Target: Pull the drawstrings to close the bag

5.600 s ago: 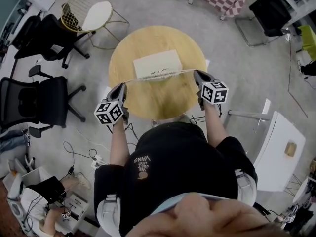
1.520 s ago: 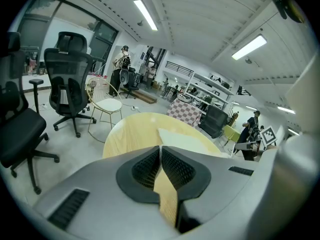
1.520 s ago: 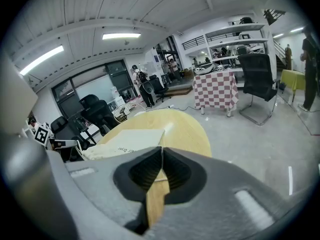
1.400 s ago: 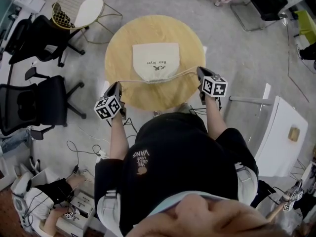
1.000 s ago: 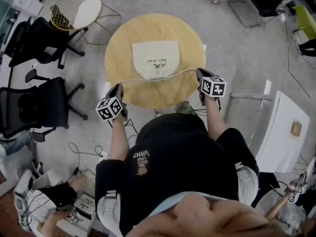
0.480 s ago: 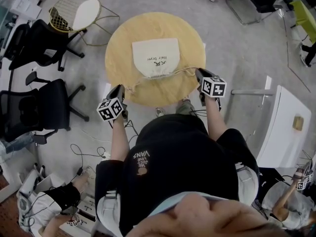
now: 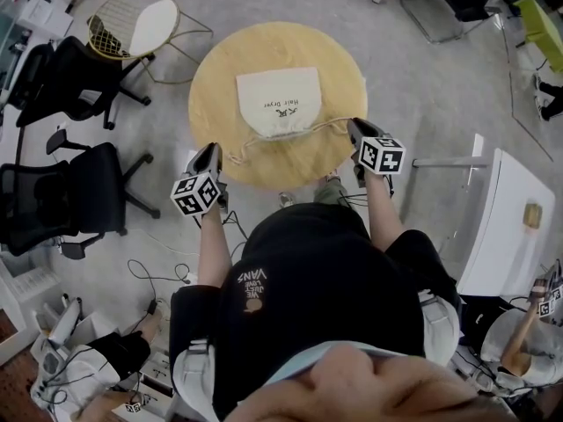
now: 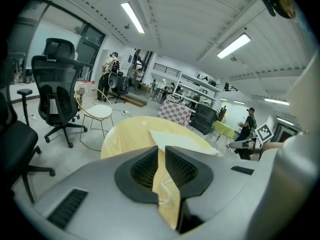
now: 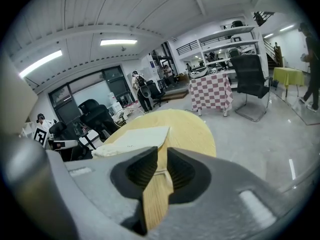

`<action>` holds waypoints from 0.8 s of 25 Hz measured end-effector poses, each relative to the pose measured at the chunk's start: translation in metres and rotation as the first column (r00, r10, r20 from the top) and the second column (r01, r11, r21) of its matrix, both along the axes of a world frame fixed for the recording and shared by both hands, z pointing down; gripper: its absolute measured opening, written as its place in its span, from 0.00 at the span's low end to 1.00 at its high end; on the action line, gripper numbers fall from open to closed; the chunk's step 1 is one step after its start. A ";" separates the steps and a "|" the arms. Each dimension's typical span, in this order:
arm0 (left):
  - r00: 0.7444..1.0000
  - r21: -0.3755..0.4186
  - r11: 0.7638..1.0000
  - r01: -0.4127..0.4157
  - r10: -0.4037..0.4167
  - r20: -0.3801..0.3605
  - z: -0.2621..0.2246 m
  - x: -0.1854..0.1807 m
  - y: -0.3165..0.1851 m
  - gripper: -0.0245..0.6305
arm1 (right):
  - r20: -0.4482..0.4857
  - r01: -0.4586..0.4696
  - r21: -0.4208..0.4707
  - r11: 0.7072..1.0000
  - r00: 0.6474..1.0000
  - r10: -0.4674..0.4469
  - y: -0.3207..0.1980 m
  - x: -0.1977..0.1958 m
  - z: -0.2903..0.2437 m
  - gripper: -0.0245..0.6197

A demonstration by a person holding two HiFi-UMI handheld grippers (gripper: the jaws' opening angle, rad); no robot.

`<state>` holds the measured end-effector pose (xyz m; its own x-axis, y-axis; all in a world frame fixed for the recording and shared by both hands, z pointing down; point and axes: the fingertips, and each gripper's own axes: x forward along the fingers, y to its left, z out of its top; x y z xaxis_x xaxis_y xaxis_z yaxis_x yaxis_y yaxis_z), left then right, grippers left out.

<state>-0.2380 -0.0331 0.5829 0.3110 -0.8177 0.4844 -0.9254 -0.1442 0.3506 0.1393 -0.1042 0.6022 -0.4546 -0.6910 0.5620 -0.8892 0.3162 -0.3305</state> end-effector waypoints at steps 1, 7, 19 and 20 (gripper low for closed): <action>1.000 0.013 1.000 -0.004 0.004 -0.001 -0.005 0.002 -0.002 0.12 | 0.003 0.000 0.012 1.000 1.000 0.000 -0.001 -0.001 -0.004 0.13; 0.999 0.088 0.996 -0.036 0.037 -0.010 -0.031 0.013 -0.013 0.11 | 0.017 0.000 0.083 0.997 1.000 -0.002 -0.006 -0.009 -0.028 0.13; 0.994 0.193 0.975 -0.108 0.108 0.011 -0.069 0.040 -0.011 0.09 | 0.054 0.023 0.224 0.974 0.998 -0.036 0.001 -0.026 -0.090 0.11; 0.993 0.197 0.973 -0.120 0.119 0.020 -0.072 0.042 -0.010 0.08 | 0.056 0.025 0.234 0.972 0.998 -0.040 0.002 -0.027 -0.095 0.11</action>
<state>-0.1955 -0.0430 0.5112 0.4088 -0.8548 0.3198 -0.9001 -0.3196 0.2963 0.1120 -0.1024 0.5071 -0.5070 -0.7842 0.3577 -0.8579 0.4193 -0.2969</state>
